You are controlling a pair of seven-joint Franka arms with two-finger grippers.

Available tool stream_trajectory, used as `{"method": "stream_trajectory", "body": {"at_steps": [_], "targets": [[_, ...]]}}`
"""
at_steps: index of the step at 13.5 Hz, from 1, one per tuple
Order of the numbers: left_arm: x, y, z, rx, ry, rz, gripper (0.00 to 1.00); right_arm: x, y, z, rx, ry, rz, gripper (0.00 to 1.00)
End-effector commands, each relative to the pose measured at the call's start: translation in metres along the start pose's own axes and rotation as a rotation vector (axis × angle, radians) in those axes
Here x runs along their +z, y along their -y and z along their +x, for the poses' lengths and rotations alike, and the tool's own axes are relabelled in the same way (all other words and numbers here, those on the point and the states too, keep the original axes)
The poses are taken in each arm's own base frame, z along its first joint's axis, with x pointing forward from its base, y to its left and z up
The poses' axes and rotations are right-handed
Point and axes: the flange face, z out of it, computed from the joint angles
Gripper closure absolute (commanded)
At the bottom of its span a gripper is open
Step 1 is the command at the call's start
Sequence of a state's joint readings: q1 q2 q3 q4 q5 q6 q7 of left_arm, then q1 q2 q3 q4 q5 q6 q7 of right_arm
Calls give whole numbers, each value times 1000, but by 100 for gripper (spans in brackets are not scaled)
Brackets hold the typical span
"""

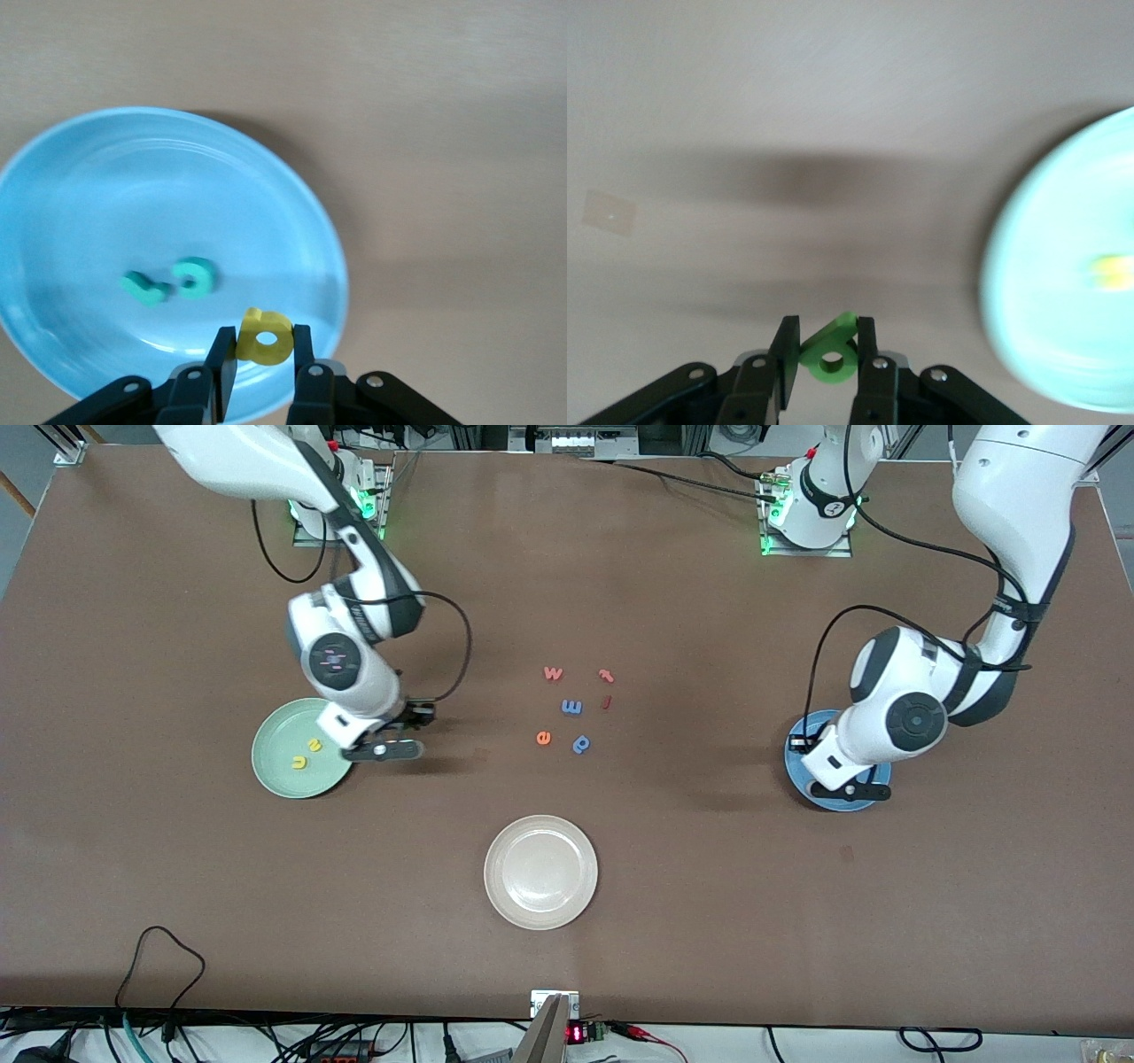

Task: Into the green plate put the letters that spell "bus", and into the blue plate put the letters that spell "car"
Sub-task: 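Carry the 6 to the green plate and the d to the blue plate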

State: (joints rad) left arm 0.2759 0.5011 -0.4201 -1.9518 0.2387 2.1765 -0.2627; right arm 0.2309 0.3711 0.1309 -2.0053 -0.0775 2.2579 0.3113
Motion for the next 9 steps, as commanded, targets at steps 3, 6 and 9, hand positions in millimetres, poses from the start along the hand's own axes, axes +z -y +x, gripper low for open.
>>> {"method": "stream_trajectory", "body": {"at_steps": [3,6,9], "targets": [[33,7,16,22,-38,-44,88,-9,-113,10,-70,19,25,87],[36,2,23,22,-53,-56,12,11,-131,15,-57,24,32,74],[-6,11,35,6,-79,-36,0,8,-139,16,-48,9,31,0]]}}
